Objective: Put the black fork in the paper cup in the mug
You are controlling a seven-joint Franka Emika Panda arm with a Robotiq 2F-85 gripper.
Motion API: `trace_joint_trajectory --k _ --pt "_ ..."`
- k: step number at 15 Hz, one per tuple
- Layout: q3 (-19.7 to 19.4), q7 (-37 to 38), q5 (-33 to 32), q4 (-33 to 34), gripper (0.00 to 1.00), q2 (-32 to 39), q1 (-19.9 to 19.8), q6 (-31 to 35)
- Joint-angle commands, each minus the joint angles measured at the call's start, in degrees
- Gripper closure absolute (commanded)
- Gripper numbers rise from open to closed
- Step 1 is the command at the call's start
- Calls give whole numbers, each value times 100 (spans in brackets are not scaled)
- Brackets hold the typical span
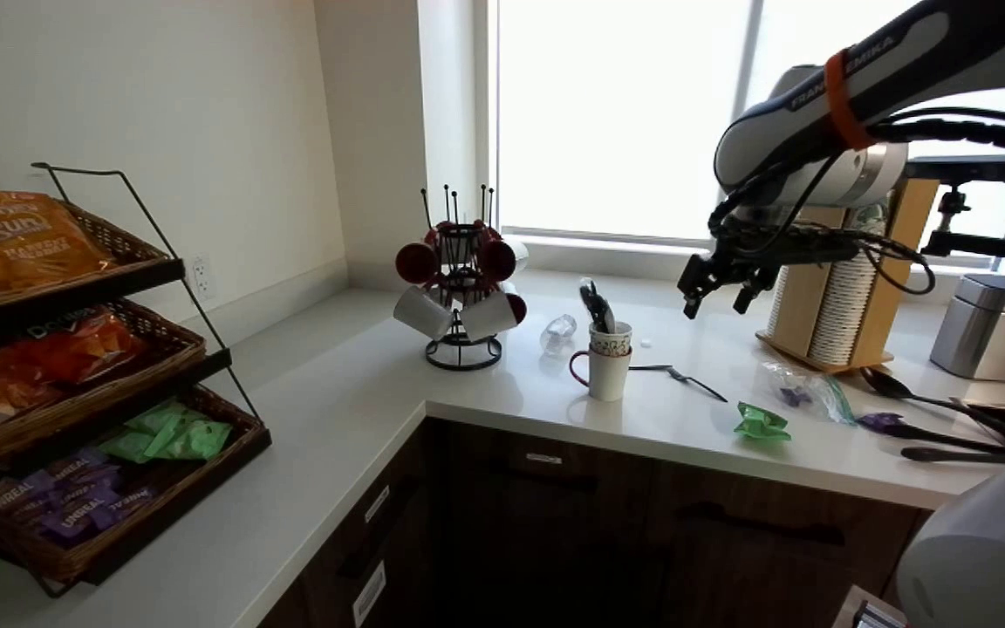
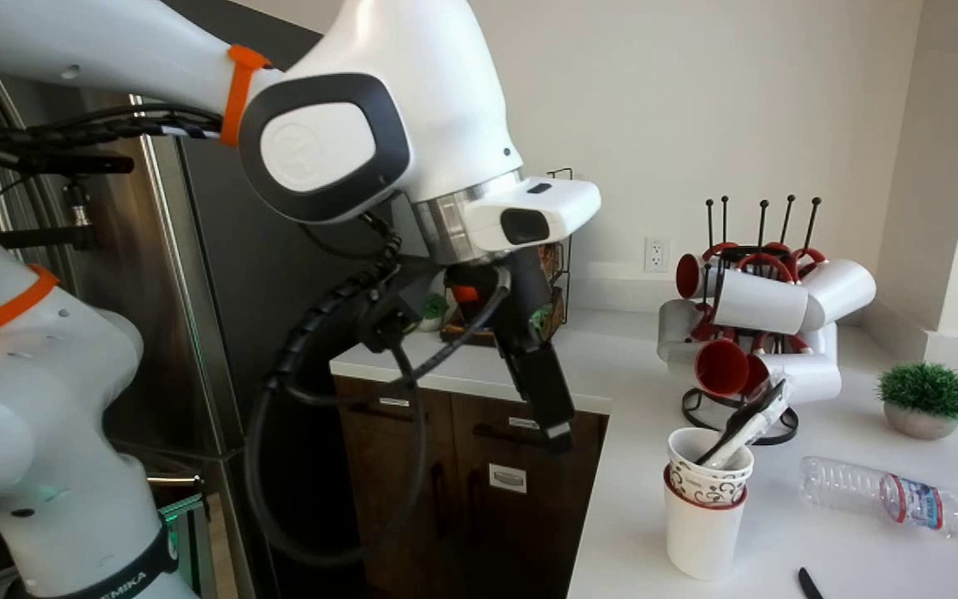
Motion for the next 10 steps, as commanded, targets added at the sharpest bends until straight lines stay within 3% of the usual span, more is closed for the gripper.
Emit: trace_joint_trajectory --k 1,6,10 --pt "-150 -485 65 409 0 1008 -90 820" --pt "-553 -1699 763 815 0 2037 -33 1260" --pt "-508 -2794 1657 1104 0 2740 -180 1106"
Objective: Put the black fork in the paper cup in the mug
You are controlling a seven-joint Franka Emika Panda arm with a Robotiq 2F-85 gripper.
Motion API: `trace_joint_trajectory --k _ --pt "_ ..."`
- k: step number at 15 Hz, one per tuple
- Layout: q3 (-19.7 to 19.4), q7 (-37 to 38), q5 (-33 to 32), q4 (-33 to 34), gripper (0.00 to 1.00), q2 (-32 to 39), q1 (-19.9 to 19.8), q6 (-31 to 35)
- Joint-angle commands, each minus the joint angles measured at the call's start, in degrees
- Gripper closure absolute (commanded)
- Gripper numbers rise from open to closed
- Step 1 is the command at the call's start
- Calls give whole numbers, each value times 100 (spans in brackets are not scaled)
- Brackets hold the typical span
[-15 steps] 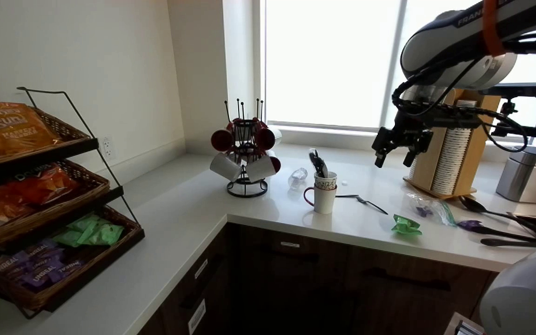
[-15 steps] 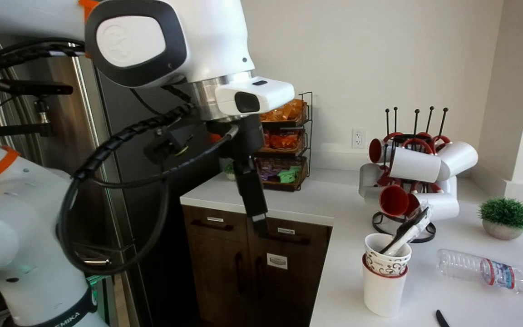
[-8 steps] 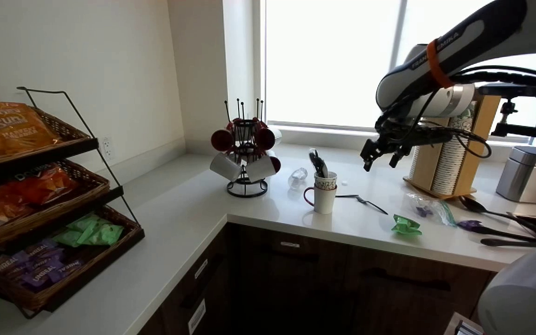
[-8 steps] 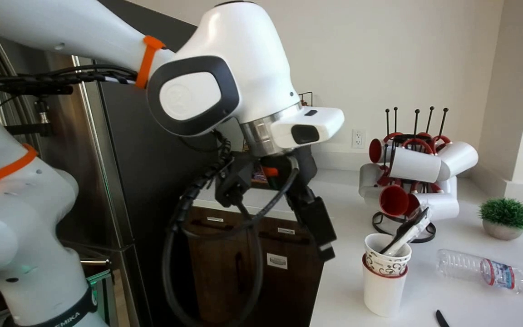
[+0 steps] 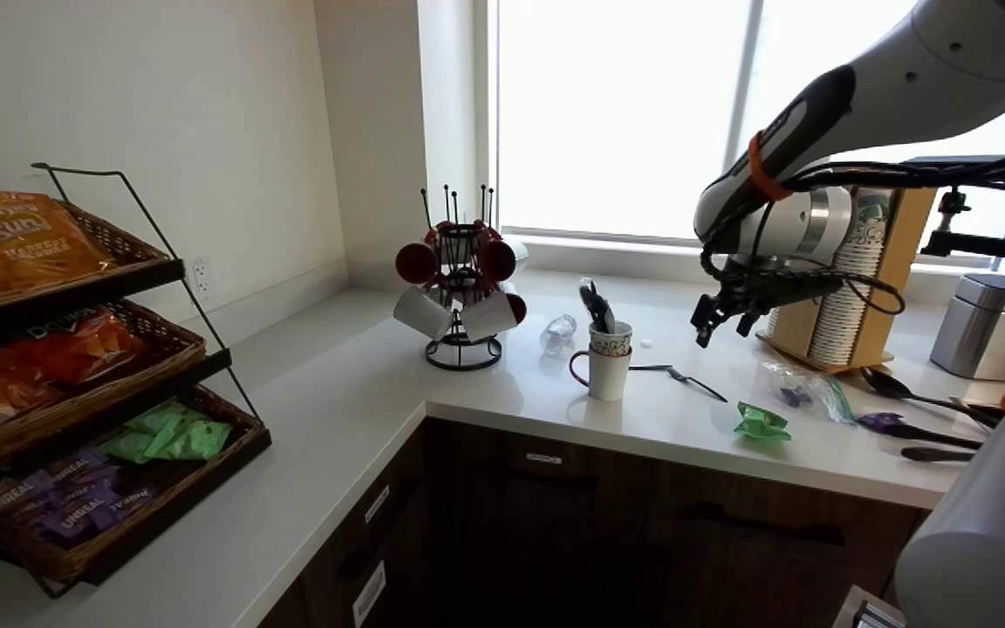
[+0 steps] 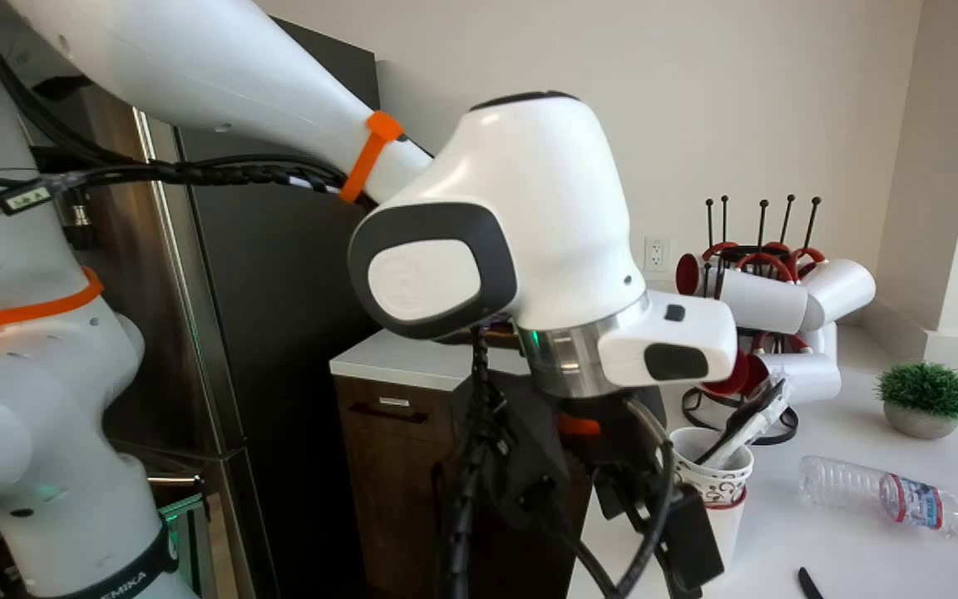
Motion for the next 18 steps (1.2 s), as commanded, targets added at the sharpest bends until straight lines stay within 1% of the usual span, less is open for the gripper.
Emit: trace_joint_trajectory --k 1,2,3,4,6,10,11,12,13,14,18 --pt "137 -876 717 378 0 754 -199 -26" --pt "217 -1052 911 460 0 900 -283 -26" --pt "338 -1233 1284 516 0 877 -351 -221" --pt "363 -796 753 270 0 643 -395 -9" --pt "476 -983 1023 388 0 810 -465 -20" --pt "500 -1001 1065 453 0 842 -475 -52" --pt "510 -1017 1117 573 0 998 -522 -6" --pt "521 -991 987 680 0 1159 -567 136" --pt "573 -1114 1098 778 0 1254 -627 135" --pt "606 -1171 1039 873 0 1379 -678 243" --pt "874 -1598 1215 1356 0 1897 -1018 152"
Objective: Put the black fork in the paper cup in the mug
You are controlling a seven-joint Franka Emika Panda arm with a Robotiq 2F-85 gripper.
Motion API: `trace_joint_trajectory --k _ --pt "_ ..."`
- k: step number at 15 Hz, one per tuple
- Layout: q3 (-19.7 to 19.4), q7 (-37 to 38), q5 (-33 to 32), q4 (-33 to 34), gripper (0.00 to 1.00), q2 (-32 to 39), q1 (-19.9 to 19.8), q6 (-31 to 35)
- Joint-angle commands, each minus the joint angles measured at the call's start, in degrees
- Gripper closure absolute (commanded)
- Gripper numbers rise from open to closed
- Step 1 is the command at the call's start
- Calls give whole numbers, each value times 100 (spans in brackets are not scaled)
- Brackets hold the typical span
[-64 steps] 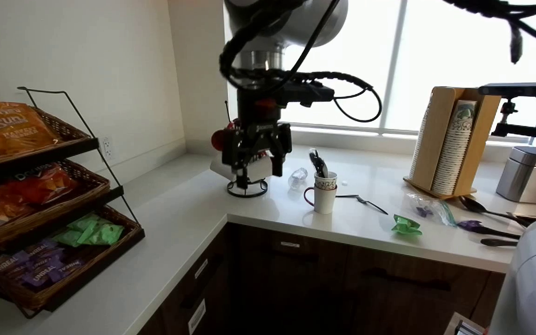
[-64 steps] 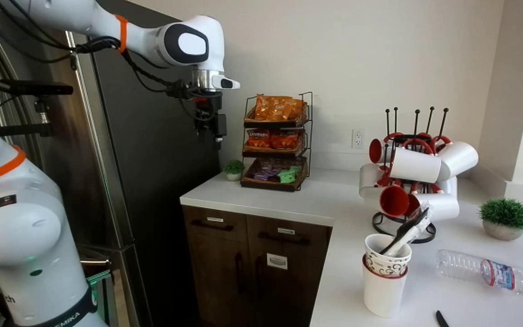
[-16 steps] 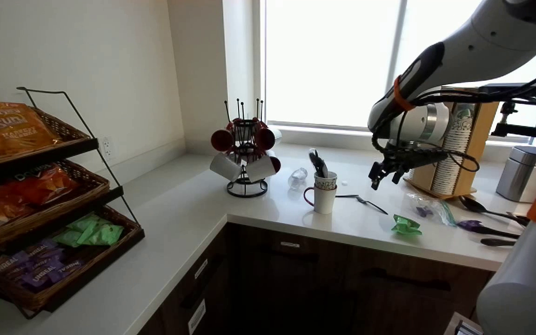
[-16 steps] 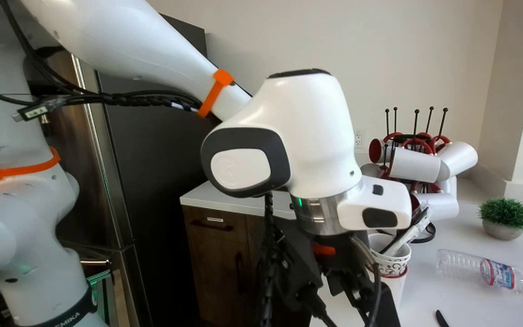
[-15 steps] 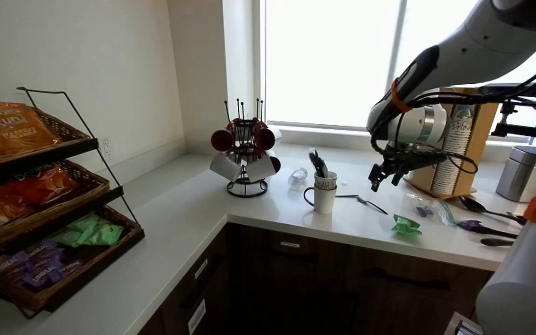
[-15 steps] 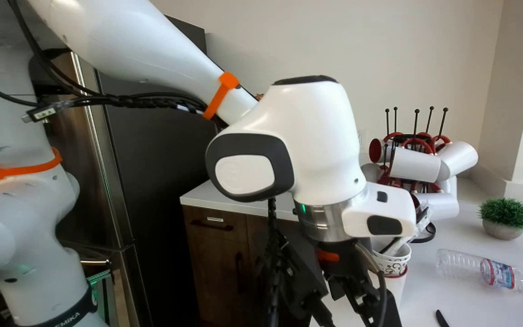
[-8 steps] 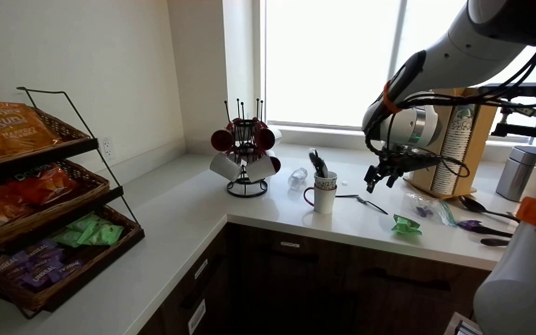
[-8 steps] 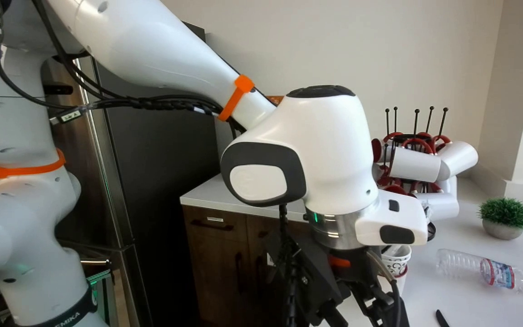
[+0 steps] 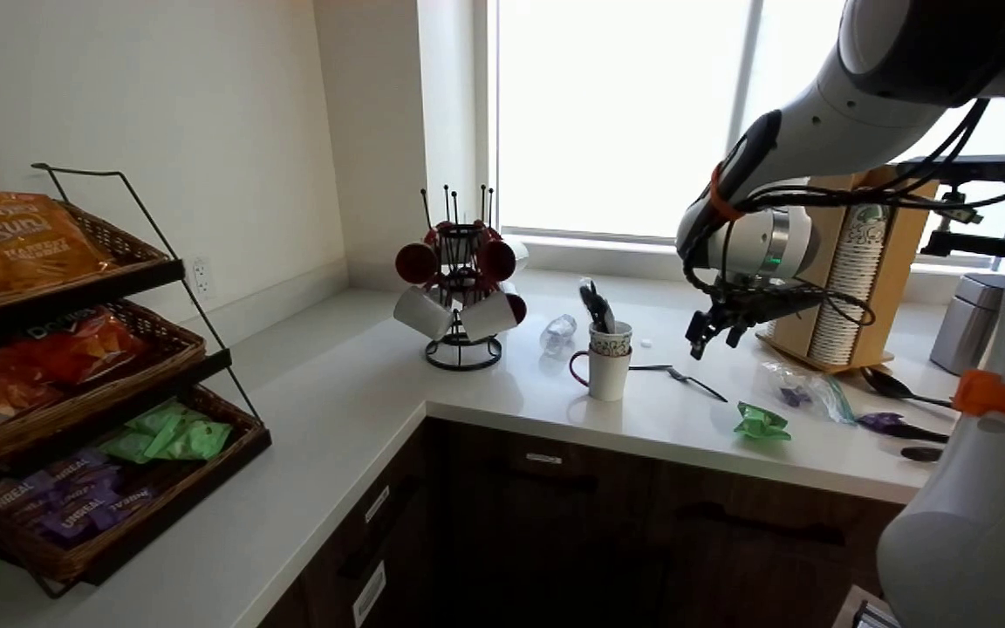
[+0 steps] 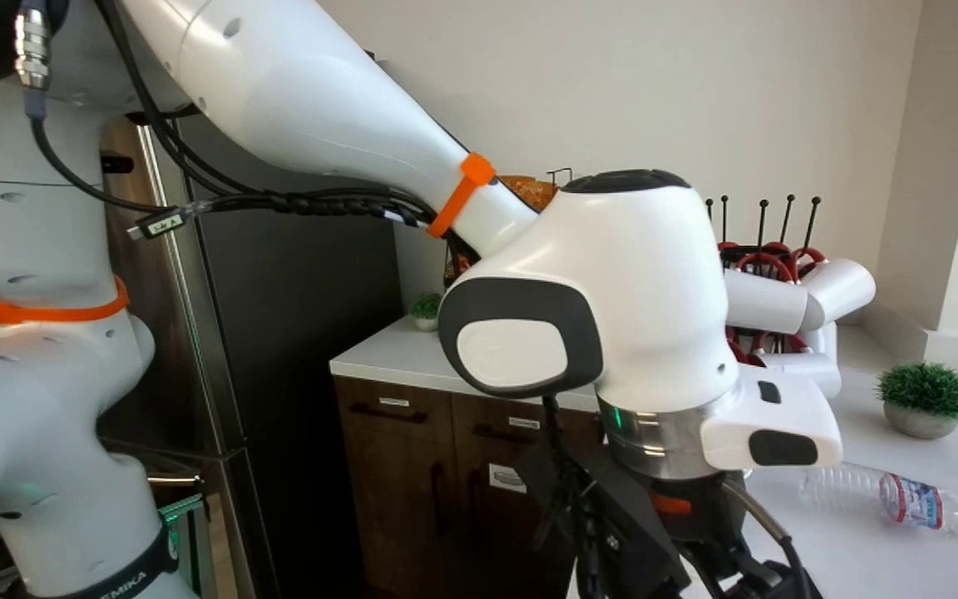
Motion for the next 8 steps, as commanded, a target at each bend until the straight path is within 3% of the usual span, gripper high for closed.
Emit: trace_joint_trajectory --k 1,8 --pt "344 -544 167 534 0 621 -427 -51" --pt "1148 -1649 585 1399 0 1492 -1369 -310"
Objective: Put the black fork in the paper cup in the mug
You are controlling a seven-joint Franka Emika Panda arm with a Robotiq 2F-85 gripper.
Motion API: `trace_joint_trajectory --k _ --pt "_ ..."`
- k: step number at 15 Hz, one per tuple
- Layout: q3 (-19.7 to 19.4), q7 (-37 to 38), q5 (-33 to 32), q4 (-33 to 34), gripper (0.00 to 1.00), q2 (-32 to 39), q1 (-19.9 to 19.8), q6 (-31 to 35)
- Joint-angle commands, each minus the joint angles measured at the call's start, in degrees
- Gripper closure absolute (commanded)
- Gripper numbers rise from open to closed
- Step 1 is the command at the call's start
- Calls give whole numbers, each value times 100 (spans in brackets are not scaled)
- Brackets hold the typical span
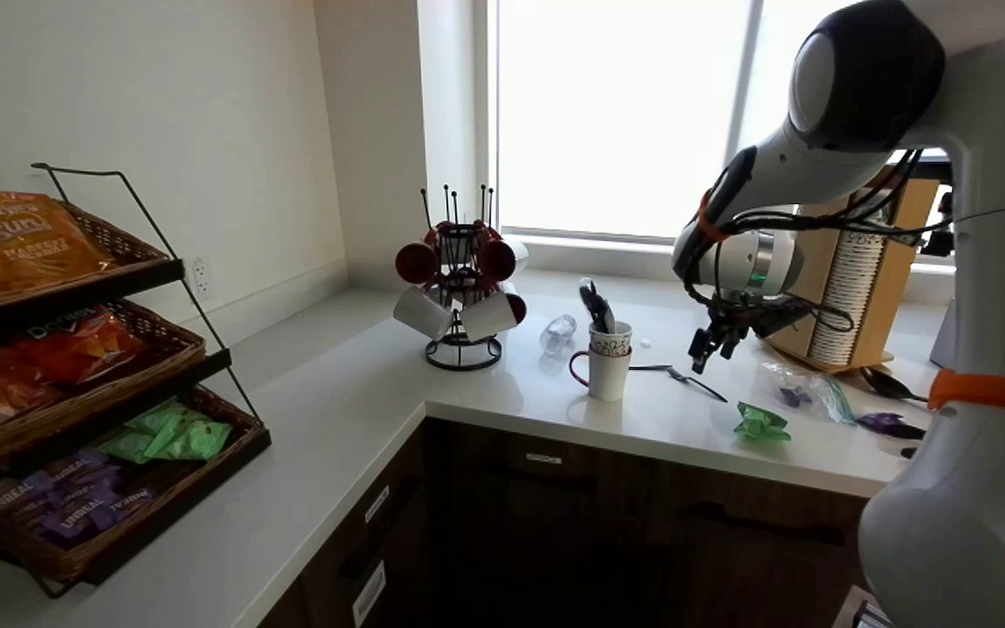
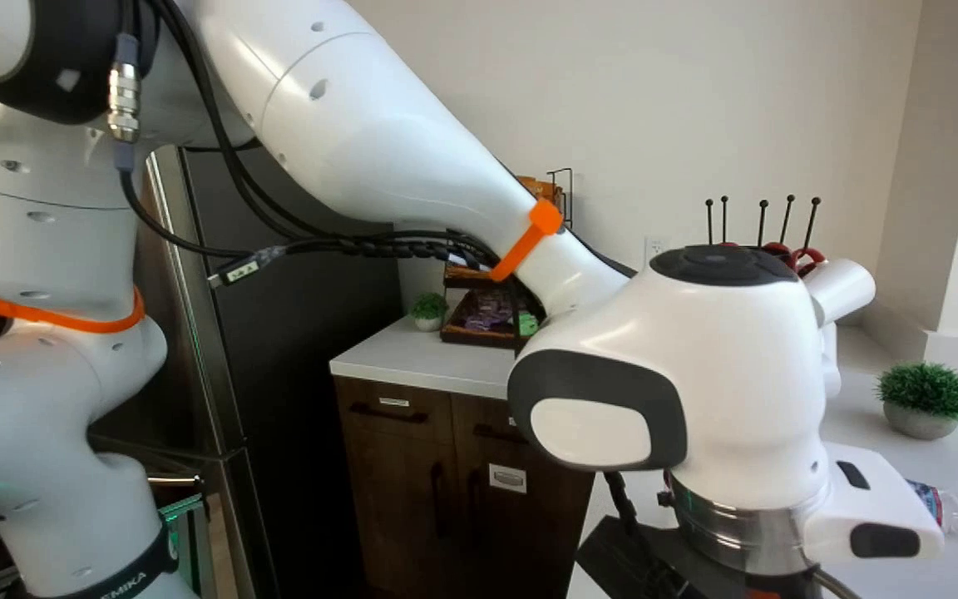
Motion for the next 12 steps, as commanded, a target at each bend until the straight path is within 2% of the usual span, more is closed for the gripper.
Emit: trace_joint_trajectory --k 1,7,12 --pt "480 -599 318 564 0 486 -534 -305" --pt "964 -957 259 1085 0 982 -1045 -433" --pt "1198 -1212 174 1338 10 1254 -1290 -444"
